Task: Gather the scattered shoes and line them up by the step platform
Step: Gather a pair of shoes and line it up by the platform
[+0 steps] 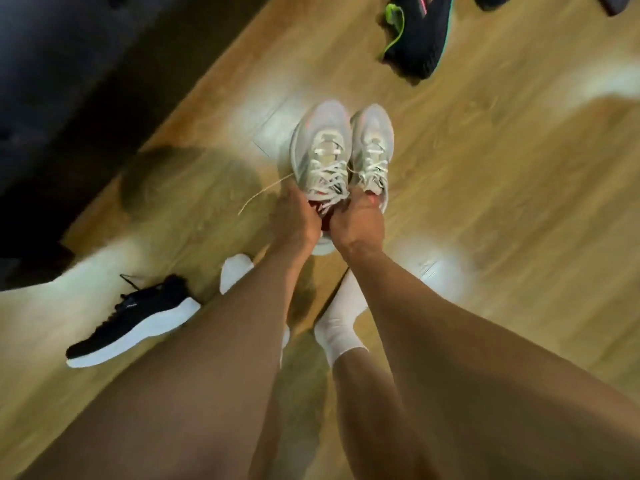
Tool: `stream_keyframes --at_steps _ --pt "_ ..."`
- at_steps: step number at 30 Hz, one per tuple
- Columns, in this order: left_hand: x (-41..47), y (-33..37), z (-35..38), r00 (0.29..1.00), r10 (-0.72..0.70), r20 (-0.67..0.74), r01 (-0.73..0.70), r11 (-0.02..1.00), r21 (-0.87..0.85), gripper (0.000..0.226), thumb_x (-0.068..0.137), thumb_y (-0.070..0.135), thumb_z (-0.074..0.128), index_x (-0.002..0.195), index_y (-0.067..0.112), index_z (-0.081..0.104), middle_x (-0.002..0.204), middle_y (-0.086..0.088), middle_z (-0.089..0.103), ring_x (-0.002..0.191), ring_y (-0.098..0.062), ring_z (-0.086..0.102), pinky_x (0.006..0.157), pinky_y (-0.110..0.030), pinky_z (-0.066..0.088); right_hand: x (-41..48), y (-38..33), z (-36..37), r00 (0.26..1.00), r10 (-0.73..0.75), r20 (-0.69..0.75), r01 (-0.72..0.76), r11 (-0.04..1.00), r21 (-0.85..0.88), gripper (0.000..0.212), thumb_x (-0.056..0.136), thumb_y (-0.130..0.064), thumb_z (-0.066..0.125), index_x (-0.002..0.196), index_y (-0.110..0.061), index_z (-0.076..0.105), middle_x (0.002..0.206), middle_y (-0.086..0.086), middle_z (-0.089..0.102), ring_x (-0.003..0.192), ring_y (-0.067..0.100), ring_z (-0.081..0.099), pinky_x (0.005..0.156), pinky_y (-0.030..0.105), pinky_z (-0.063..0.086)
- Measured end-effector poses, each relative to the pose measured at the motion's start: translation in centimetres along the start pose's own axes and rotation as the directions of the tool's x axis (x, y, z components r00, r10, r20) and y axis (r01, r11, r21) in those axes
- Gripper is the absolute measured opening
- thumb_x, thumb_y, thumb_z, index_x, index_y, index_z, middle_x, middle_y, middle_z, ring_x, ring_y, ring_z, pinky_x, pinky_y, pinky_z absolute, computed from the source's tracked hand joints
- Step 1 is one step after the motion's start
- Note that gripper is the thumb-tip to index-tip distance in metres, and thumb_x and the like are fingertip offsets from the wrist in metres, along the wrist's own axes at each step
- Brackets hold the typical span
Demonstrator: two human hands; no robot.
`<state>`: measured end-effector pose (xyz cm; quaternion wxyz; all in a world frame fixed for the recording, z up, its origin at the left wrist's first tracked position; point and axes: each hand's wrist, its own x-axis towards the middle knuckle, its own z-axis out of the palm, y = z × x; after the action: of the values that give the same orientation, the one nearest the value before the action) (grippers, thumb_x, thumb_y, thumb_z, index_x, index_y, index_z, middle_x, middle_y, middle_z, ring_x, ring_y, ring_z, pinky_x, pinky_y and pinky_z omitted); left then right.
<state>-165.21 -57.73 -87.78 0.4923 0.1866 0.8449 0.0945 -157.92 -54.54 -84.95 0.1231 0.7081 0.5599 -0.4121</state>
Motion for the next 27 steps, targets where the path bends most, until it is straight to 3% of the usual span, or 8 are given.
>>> stream_keyframes --at_steps 3,6,8,12,16,18,21,27 --pt "3.5 -0.9 3.9 1.0 -0.01 0.001 0.01 0.998 0.06 0.047 0.095 0.012 0.05 0.139 0.012 0.037 0.131 -0.017 0.052 0.117 -0.036 0.053 0.09 -0.039 0.047 4.0 3.6 1.4 0.988 -0.13 0.087 0.139 0.985 -0.106 0.028 0.091 -0.018 0.051 0.117 -0.009 0.053 0.109 0.017 0.064 0.104 0.034 0.058 0.078 0.031 0.041" --pt "5.7 -1.5 6.1 0.999 -0.003 0.034 0.002 0.999 0.051 0.047 0.097 0.02 0.051 0.141 0.01 0.036 0.133 -0.015 0.052 0.12 -0.032 0.053 0.095 -0.038 0.044 6.9 6.7 1.2 0.972 -0.161 -0.171 0.162 0.987 -0.007 0.033 0.09 -0.014 0.049 0.122 -0.01 0.054 0.116 0.013 0.061 0.108 0.031 0.058 0.088 0.034 0.047" --pt "7.0 -2.0 6.7 0.999 -0.023 -0.028 0.026 0.994 0.11 0.043 0.102 0.032 0.041 0.139 0.01 0.042 0.134 -0.012 0.052 0.119 -0.028 0.053 0.099 -0.039 0.045 8.3 8.3 0.6 0.969 -0.041 -0.245 0.065 0.994 0.092 0.047 0.092 -0.016 0.051 0.137 -0.009 0.043 0.135 0.012 0.05 0.124 0.027 0.049 0.103 0.031 0.039" --pt "8.5 -2.7 7.2 0.994 -0.017 -0.107 0.032 0.99 0.135 0.034 0.098 0.023 0.044 0.131 0.014 0.042 0.12 -0.016 0.058 0.106 -0.034 0.058 0.083 -0.038 0.049 10.9 10.5 1.2 0.968 0.25 -0.011 -0.243 0.95 0.195 0.046 0.096 -0.02 0.051 0.138 -0.006 0.041 0.137 0.013 0.05 0.127 0.029 0.048 0.102 0.032 0.04" --pt "9.1 -2.2 7.2 0.995 -0.06 -0.079 0.064 0.997 0.046 0.032 0.091 0.029 0.052 0.119 0.016 0.042 0.114 -0.016 0.058 0.097 -0.039 0.061 0.075 -0.049 0.056 13.0 9.7 2.9 0.958 0.285 0.021 -0.281 0.93 0.237 0.038 0.087 -0.031 0.049 0.114 -0.006 0.061 0.113 0.018 0.064 0.106 0.037 0.061 0.09 0.044 0.052" --pt "9.0 -1.6 6.7 0.995 -0.101 -0.014 0.102 0.993 0.052 0.032 0.089 0.025 0.059 0.117 0.012 0.048 0.108 -0.011 0.055 0.092 -0.038 0.062 0.061 -0.049 0.058 14.4 10.3 3.5 0.961 0.276 -0.005 -0.265 0.927 0.264 0.044 0.076 -0.034 0.042 0.106 -0.011 0.064 0.107 0.016 0.066 0.099 0.038 0.064 0.084 0.048 0.055" --pt "8.2 -1.0 5.8 0.99 -0.142 0.0 0.142 0.99 0.009 0.028 0.087 0.022 0.063 0.111 0.009 0.057 0.101 -0.008 0.055 0.081 -0.04 0.065 0.039 -0.042 0.054 13.0 8.8 1.7 0.958 0.286 -0.001 -0.276 0.927 0.254 0.032 0.082 -0.032 0.052 0.106 -0.015 0.064 0.102 0.009 0.066 0.094 0.032 0.066 0.08 0.044 0.057" --pt "1.9 1.0 0.1 0.996 -0.085 0.001 0.085 0.994 0.076 0.034 0.086 0.032 0.065 0.112 0.011 0.058 0.112 -0.013 0.063 0.092 -0.039 0.065 0.062 -0.045 0.06 6.9 5.1 -3.8 0.937 0.332 0.107 -0.348 0.884 0.313 0.039 0.076 -0.02 0.067 0.114 -0.014 0.063 0.108 0.006 0.065 0.1 0.026 0.065 0.084 0.041 0.057"
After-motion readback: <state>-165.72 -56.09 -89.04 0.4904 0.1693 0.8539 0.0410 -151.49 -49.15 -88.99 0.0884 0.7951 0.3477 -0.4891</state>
